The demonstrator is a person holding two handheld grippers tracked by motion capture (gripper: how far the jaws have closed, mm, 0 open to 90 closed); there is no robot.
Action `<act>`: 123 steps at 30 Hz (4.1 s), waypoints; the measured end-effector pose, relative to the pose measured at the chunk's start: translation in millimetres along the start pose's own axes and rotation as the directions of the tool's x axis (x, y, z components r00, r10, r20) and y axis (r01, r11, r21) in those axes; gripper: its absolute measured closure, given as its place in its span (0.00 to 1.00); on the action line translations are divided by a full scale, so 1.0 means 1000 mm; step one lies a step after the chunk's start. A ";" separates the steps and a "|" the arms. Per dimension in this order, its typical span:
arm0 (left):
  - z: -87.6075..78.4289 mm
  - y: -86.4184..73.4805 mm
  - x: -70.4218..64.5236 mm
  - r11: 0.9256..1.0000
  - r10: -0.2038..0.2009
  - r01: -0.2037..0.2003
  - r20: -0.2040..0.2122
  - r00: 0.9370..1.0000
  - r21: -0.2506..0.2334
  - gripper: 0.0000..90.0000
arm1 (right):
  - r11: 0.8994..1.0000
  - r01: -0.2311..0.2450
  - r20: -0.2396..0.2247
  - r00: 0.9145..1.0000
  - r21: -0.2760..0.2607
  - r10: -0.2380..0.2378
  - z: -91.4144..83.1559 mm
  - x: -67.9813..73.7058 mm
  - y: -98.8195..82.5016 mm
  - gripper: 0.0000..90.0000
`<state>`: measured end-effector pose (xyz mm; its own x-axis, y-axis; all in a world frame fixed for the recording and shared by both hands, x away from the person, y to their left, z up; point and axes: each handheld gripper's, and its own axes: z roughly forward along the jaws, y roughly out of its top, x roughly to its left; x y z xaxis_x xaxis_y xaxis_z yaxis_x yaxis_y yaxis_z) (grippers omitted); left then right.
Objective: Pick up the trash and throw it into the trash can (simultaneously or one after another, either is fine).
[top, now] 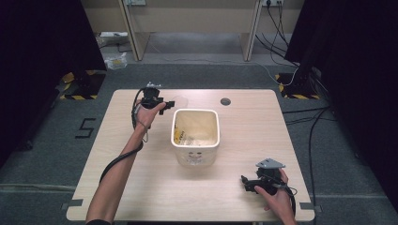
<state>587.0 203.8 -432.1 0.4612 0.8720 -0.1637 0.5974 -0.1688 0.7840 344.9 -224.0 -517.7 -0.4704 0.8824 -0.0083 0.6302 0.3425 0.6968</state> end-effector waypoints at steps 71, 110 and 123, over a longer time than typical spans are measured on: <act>-0.021 0.010 0.007 0.997 0.070 -0.070 0.030 0.997 0.017 0.99 | 1.000 0.001 0.000 1.000 0.000 -0.001 0.000 0.000 0.000 0.00; -0.131 0.027 -0.004 0.963 0.268 -0.266 0.055 0.962 -0.042 0.98 | 1.000 0.001 0.000 1.000 0.000 -0.001 0.000 0.000 0.000 0.00; -0.156 0.032 -0.024 0.947 0.316 -0.307 0.110 0.942 -0.091 0.97 | 1.000 0.000 0.000 1.000 0.000 0.000 0.000 0.000 0.000 0.00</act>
<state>492.6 249.3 -309.7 0.6956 0.7179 0.0274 0.3645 -0.3856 0.8476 344.9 -223.9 -517.7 -0.4703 0.8824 -0.0087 0.6300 0.3427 0.6969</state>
